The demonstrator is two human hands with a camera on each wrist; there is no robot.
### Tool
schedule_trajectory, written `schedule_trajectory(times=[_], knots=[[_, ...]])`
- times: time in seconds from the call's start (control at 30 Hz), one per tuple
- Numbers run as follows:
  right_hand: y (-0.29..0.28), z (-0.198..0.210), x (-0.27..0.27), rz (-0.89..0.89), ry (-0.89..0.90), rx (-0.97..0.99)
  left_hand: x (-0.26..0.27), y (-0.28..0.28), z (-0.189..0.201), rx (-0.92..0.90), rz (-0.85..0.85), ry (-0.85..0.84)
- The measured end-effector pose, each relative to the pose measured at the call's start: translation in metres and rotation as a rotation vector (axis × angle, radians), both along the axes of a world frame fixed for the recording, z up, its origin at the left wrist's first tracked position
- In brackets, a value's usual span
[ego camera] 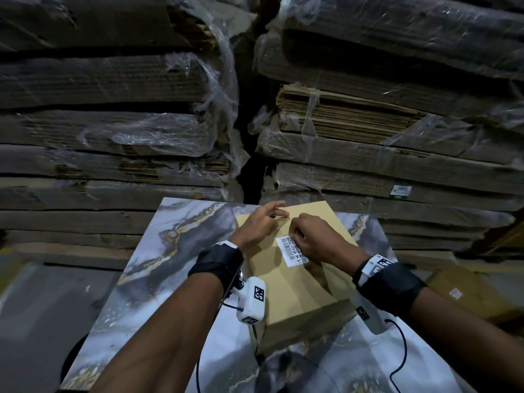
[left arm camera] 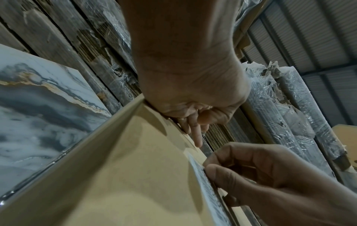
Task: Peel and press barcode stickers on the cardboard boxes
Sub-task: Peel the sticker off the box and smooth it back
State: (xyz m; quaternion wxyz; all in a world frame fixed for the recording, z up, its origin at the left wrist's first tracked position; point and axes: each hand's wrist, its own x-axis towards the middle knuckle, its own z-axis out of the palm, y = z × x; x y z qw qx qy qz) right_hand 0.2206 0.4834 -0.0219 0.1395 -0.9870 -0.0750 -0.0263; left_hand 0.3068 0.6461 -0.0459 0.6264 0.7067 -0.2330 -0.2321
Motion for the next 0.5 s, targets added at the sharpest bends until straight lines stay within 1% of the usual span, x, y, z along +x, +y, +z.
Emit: schedule_trajectory(times=[0.27, 0.5], knots=[[0.001, -0.011, -0.004, -0.046, -0.014, 0.039, 0.002, -0.003, -0.001, 0.032, 0.023, -0.027], [-0.002, -0.024, -0.016, -0.005, -0.122, 0.116, 0.005, -0.002, -0.006, 0.021, 0.011, -0.037]])
